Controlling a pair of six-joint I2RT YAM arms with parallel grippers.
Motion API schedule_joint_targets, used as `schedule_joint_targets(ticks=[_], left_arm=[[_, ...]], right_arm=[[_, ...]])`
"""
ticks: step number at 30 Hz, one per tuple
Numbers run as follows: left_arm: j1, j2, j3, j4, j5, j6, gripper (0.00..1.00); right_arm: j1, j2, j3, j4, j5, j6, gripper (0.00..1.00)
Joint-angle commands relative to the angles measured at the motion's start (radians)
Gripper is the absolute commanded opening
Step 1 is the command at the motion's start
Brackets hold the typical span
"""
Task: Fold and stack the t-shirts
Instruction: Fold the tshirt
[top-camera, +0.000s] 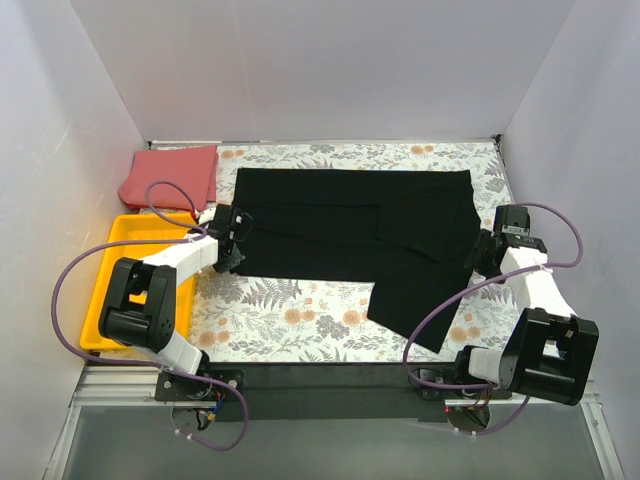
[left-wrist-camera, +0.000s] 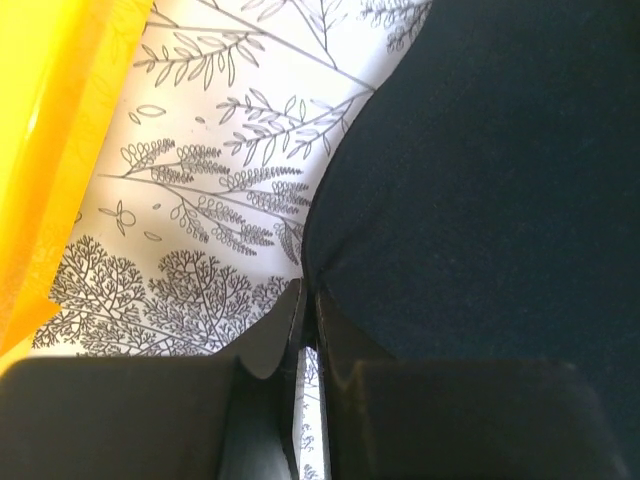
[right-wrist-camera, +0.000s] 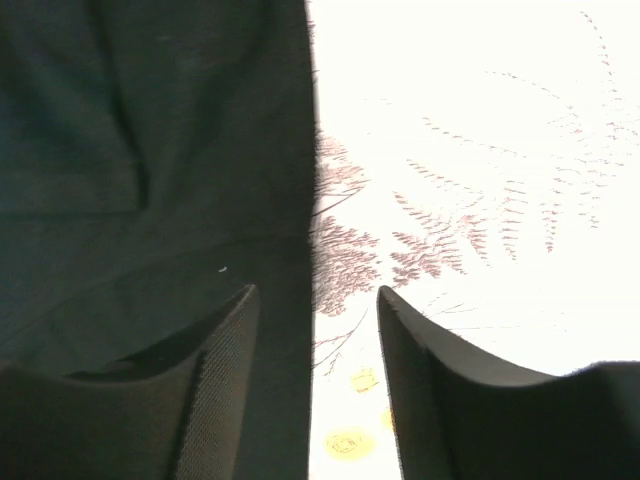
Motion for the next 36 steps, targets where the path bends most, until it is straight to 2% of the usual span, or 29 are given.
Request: schedule_joint_targets(ticks=[1, 4, 9, 14, 22, 27, 30, 32, 34, 36], left_arm=[[0.000, -0.045, -0.032, -0.062, 0.032, 0.020, 0.00], [-0.003, -0.066, -0.036, -0.061, 0.039, 0.025, 0.00], [-0.003, -0.092, -0.039, -0.058, 0.042, 0.026, 0.00], [-0.003, -0.092, -0.039, -0.059, 0.035, 0.026, 0.00], [-0.003, -0.088, -0.036, -0.058, 0.049, 0.023, 0.00], [-0.003, -0.094, -0.039, -0.056, 0.053, 0.023, 0.00], [-0.003, -0.109, -0.043, -0.051, 0.062, 0.018, 0.00], [-0.001, -0.117, -0.049, -0.050, 0.059, 0.015, 0.00], [-0.003, -0.126, -0.052, -0.062, 0.058, 0.008, 0.00], [-0.003, -0.138, -0.050, -0.070, 0.053, 0.005, 0.00]], right_arm=[[-0.030, 0.027, 0.024, 0.045, 0.028, 0.012, 0.54], [-0.044, 0.073, 0.024, 0.071, -0.063, 0.013, 0.49], [-0.053, 0.137, 0.011, 0.143, -0.123, 0.038, 0.48], [-0.066, 0.202, -0.001, 0.176, -0.140, 0.065, 0.48], [-0.092, 0.214, -0.055, 0.203, -0.114, 0.076, 0.47], [-0.098, 0.194, -0.075, 0.202, -0.123, 0.070, 0.30], [-0.099, 0.199, -0.073, 0.202, -0.131, 0.067, 0.24], [-0.101, 0.199, -0.070, 0.202, -0.138, 0.067, 0.15], [-0.101, 0.190, -0.075, 0.196, -0.140, 0.071, 0.03], [-0.102, 0.167, -0.076, 0.182, -0.117, 0.082, 0.01]])
